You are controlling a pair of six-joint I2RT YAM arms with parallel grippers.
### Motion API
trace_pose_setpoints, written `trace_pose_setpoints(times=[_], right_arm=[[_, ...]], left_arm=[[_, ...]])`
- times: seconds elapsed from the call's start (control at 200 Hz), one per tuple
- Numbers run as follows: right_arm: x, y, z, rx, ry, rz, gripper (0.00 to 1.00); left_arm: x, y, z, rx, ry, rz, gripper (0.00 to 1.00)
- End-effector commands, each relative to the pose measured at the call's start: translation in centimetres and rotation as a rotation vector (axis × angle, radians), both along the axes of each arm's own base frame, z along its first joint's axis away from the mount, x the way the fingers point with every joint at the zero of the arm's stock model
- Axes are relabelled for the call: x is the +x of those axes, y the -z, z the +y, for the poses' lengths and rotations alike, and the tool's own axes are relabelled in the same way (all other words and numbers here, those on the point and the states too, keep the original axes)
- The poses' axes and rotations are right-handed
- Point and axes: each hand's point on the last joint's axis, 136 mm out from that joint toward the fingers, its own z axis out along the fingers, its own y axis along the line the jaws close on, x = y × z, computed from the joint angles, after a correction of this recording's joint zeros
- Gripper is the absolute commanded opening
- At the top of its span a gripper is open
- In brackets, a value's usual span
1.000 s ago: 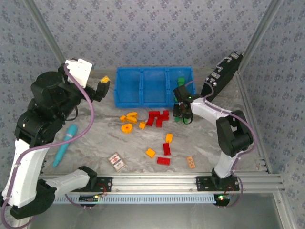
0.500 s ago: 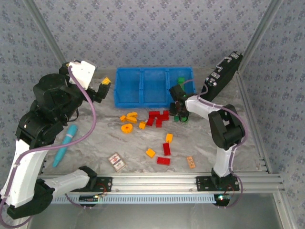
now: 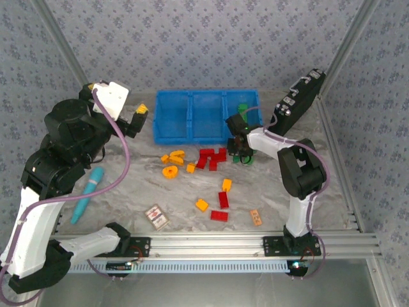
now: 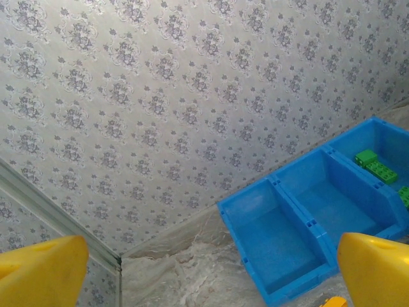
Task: Sort the legos into containers by color
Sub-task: Pick up the lego from the center of the table, then place the lego in the container.
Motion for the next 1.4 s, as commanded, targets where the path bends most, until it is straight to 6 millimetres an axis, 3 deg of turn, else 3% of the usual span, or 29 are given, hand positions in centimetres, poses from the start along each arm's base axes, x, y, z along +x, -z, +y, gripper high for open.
trace_pose_setpoints(times=[0.0, 0.245, 0.415, 0.59, 0.74, 1.005, 1.2, 1.395], right_arm=[[-1.8, 0.0, -1.3, -0.068, -0.026, 0.061, 0.22], [-1.1, -6.3, -1.3, -0.038, -0.078, -0.021, 0.22], [1.6, -10.0, -2.1, -0.042, -0.087, -0.113, 0.23], [5.4, -10.5, -3.2, -0.039, -0.071, -0.151, 0.25], [8.5, -9.7, -3.3, -0.011, -0.062, -0.15, 0.3], [11.5, -8.2, -3.2, 0.045, -0.044, -0.139, 0.39], [10.6, -9.9, -3.3, 0.06, -0.057, -0.163, 0.4], [5.7, -12.6, -3.7, 0.132, -0.071, -0.182, 0.47]], left_arm=[[-0.2, -1.3, 0.1, -0.018, -0.004, -0.048, 1.0], [-0.1, -1.5, 0.0, -0.005, -0.004, -0.048, 1.0], [-0.1, -1.3, -0.4, -0.008, 0.01, -0.036, 1.0], [0.0, -1.4, -0.6, -0.01, 0.02, -0.029, 1.0], [0.4, -1.1, -0.9, -0.001, 0.019, -0.016, 1.0], [1.0, -0.4, -1.4, 0.018, 0.024, 0.01, 1.0], [1.3, -0.2, -1.7, 0.024, 0.029, 0.021, 1.0], [1.6, 0.4, -2.1, 0.032, 0.036, 0.033, 1.0]])
